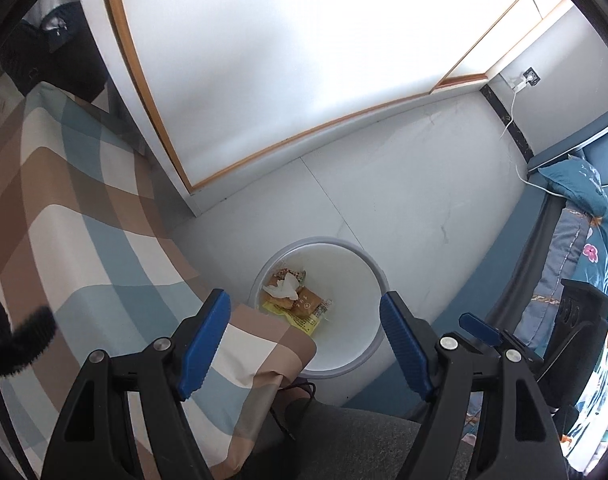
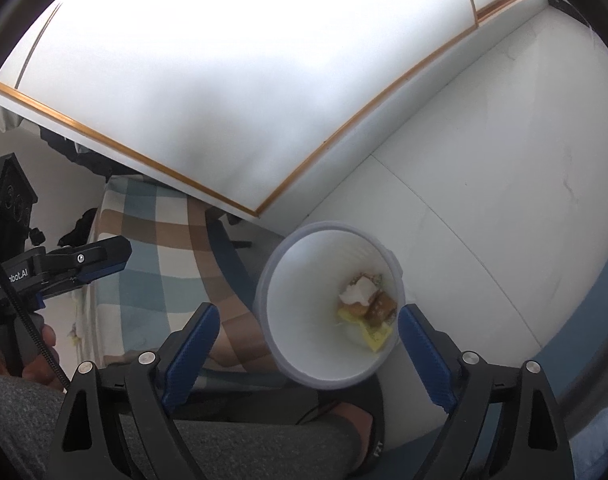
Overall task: Collect trash
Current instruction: 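Move both open grippers from the bin back over the table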
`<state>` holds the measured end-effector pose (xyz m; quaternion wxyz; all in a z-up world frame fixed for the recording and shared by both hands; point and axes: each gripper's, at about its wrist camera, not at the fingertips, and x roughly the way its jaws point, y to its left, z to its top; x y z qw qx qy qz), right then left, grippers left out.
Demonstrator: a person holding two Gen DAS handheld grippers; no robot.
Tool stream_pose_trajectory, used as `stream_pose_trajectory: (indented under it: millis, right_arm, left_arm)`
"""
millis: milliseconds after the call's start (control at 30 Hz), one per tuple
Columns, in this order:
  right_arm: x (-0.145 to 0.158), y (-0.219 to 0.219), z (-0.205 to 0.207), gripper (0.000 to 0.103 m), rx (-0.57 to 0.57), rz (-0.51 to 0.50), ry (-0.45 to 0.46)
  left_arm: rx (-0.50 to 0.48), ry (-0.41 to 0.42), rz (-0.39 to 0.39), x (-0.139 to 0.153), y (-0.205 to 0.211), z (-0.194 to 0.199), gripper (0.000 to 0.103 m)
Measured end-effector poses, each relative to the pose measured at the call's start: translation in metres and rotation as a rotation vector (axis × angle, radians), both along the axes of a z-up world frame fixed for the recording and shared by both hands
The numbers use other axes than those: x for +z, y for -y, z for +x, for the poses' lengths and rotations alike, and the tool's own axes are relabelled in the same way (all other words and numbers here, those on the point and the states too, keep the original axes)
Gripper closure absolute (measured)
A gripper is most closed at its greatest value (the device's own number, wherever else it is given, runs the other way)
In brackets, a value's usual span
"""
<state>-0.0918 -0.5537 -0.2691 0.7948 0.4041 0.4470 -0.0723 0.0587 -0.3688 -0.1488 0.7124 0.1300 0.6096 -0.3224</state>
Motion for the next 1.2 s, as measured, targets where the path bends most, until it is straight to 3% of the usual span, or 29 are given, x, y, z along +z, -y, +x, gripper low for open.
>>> stream_pose_trajectory:
  millis: [300,433,633,767,1200]
  right_arm:
    - [0.046,-0.006,-0.006,0.010,-0.008,-0.073,0.071]
    - [0.065,-0.013,-0.002,0.010,-0.001,-0.114,0.091]
    - [0.108,-0.032,0.009,0.009,0.025,-0.219,0.150]
    - [0.144,-0.053,0.021,0.009,0.060,-0.283,0.213]
    - [0.236,-0.158,0.075,0.004,0.219,-0.315,0.466]
  left_arm:
    - [0.043,0.160,-0.079,0.045,-0.029,-0.014,0.029]
    - [0.090,0.214,-0.129,0.066,-0.051,-0.015,0.021]
    - [0.166,0.296,-0.166,0.092,-0.087,-0.016,0.021]
    - [0.253,0.378,-0.182,0.113,-0.122,-0.012,0.021]
    - [0.511,0.558,-0.197,0.166,-0.242,0.003,0.014]
